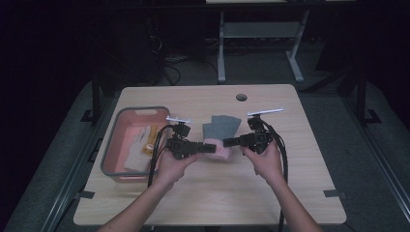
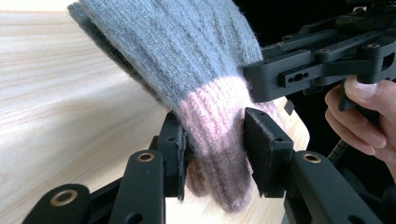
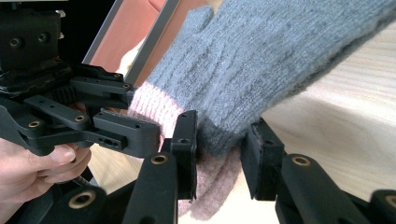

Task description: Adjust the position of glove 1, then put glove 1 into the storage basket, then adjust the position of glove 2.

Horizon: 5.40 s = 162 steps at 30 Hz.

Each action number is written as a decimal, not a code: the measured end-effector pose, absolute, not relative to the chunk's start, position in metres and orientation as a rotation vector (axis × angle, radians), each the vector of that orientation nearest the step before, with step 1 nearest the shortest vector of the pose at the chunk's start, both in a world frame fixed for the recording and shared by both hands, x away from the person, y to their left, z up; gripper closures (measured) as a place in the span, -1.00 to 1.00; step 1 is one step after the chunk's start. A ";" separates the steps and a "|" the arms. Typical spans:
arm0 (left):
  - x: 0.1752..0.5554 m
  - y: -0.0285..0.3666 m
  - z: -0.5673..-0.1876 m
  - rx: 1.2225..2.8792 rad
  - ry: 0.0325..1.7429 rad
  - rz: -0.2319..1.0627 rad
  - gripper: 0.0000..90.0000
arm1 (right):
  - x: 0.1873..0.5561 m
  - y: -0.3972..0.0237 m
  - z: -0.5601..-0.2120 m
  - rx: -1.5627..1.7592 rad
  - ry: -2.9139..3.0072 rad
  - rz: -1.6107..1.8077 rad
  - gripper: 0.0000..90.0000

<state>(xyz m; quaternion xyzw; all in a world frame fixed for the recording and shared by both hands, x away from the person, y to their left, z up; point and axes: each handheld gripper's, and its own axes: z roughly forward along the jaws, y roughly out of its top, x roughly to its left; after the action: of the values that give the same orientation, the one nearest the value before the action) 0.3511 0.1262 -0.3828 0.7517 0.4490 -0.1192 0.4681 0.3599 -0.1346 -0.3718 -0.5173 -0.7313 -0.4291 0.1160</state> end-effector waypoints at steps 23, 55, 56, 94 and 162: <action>0.348 0.152 -0.368 1.831 1.088 -0.241 0.35 | 0.366 -0.107 -0.356 -1.465 -2.176 -1.247 0.51; 0.344 0.197 -0.349 1.804 1.120 -0.191 0.35 | 0.378 -0.064 -0.340 -1.360 -2.222 -1.252 0.50; 0.344 0.199 -0.348 1.806 1.119 -0.188 0.35 | 0.378 -0.063 -0.339 -1.355 -2.224 -1.254 0.50; 0.345 0.272 -0.333 1.733 1.199 -0.136 0.46 | 0.401 0.011 -0.326 -1.240 -2.235 -1.266 0.50; 0.339 0.351 -0.392 1.755 1.461 -0.100 0.49 | 0.415 0.052 -0.338 -1.156 -2.237 -1.213 0.42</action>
<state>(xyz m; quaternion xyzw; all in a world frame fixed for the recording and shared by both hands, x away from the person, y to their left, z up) 0.3386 0.3506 -0.3924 0.6985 0.5815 -0.0399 0.4152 0.4155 0.0524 -0.3383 -0.4075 -0.7883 -0.4275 0.1726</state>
